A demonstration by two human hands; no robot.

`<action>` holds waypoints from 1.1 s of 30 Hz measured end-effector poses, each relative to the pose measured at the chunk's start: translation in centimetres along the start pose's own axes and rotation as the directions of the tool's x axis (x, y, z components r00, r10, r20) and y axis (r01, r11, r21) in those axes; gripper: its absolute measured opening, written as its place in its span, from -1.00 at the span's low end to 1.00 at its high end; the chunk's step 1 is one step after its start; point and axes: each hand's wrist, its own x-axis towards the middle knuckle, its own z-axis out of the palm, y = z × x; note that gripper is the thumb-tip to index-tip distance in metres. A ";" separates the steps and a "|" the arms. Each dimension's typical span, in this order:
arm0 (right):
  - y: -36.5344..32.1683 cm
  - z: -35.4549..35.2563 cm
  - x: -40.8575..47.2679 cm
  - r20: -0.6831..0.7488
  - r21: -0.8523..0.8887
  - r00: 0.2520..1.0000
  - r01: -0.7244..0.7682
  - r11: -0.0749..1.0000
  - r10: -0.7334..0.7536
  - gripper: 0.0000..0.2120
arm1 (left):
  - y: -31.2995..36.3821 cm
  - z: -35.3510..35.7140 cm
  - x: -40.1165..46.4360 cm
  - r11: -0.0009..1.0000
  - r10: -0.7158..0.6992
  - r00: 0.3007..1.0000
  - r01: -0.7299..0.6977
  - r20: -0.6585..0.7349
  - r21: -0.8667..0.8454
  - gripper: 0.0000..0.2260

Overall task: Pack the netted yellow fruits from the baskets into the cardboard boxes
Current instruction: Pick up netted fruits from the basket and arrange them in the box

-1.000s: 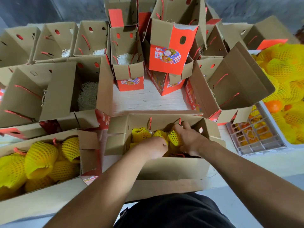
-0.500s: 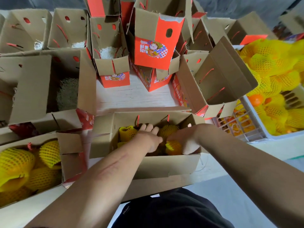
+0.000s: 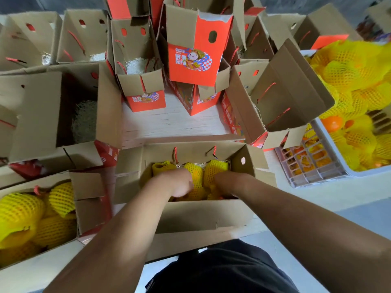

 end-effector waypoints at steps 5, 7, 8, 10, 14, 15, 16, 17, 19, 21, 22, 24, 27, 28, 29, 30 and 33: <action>-0.3 -0.3 -0.6 0.030 0.053 0.999 0.009 0.999 -0.011 -0.74 | 1.7 1.0 -0.9 1.000 0.007 0.999 -0.008 -0.039 -0.012 -0.79; 0.4 -0.5 -1.6 -0.124 0.103 0.992 0.023 0.994 -0.010 -0.79 | 3.2 0.5 -1.5 0.999 0.021 0.981 -0.027 -0.194 -0.029 -0.81; 0.7 -0.4 -2.2 -0.242 0.162 0.970 0.044 0.986 -0.004 -0.80 | 4.2 0.2 -1.9 0.998 0.028 0.962 -0.040 -0.272 -0.038 -0.83; 1.2 -0.5 -3.7 -0.457 0.304 0.889 0.125 0.944 0.029 -0.77 | 6.7 -0.2 -2.5 0.994 0.039 0.915 -0.079 -0.402 -0.082 -0.88; 4.6 -0.4 -7.3 -0.671 0.399 0.739 0.287 0.871 0.064 -0.75 | 12.5 -0.8 -2.3 0.956 0.074 0.823 -0.220 -0.563 -0.194 -0.82; 6.0 -0.4 -8.3 -0.721 0.410 0.687 0.324 0.852 0.086 -0.77 | 14.0 -0.9 -2.0 0.933 0.093 0.802 -0.277 -0.591 -0.229 -0.79; 7.4 -0.4 -9.3 -0.768 0.413 0.630 0.351 0.840 0.115 -0.80 | 15.7 -0.9 -1.8 0.907 0.112 0.780 -0.334 -0.616 -0.258 -0.77; 8.9 -0.3 -10.2 -0.803 0.423 0.577 0.373 0.826 0.151 -0.82 | 17.5 -0.9 -1.4 0.883 0.129 0.761 -0.380 -0.636 -0.276 -0.77; 12.0 0.2 -11.9 -0.834 0.474 0.504 0.444 0.761 0.226 -0.84 | 21.5 -0.7 -0.4 0.849 0.154 0.724 -0.445 -0.672 -0.285 -0.82; 15.7 0.8 -13.1 -0.848 0.501 0.453 0.515 0.695 0.276 -0.89 | 25.8 -0.5 0.9 0.837 0.191 0.672 -0.493 -0.715 -0.239 -0.85; 17.9 1.1 -13.5 -0.855 0.502 0.426 0.536 0.679 0.296 -0.91 | 28.0 -0.3 1.7 0.840 0.224 0.647 -0.507 -0.729 -0.192 -0.85; 23.0 1.7 -14.4 -0.855 0.513 0.400 0.560 0.651 0.330 -0.87 | 32.6 -0.2 3.5 0.846 0.290 0.602 -0.524 -0.744 -0.095 -0.86; 31.0 2.9 -14.9 -0.880 0.470 0.339 0.520 0.713 0.332 -0.90 | 38.9 -0.4 7.7 0.860 0.392 0.516 -0.500 -0.761 0.104 -0.80; 33.5 3.3 -14.8 -0.875 0.473 0.348 0.479 0.739 0.335 -0.87 | 40.6 -0.5 9.2 0.858 0.435 0.498 -0.481 -0.750 0.178 -0.77; 36.1 3.8 -14.6 -0.860 0.490 0.379 0.429 0.759 0.341 -0.83 | 42.2 -0.7 10.8 0.855 0.472 0.486 -0.457 -0.736 0.247 -0.74; 38.4 4.1 -14.4 -0.837 0.512 0.423 0.376 0.773 0.348 -0.77 | 43.0 -0.7 12.4 0.847 0.515 0.488 -0.420 -0.705 0.327 -0.73; 44.2 4.5 -13.7 -0.752 0.552 0.515 0.149 0.820 0.412 -0.61 | 43.4 -0.8 16.0 0.871 0.472 0.615 -0.212 -0.632 0.443 -0.76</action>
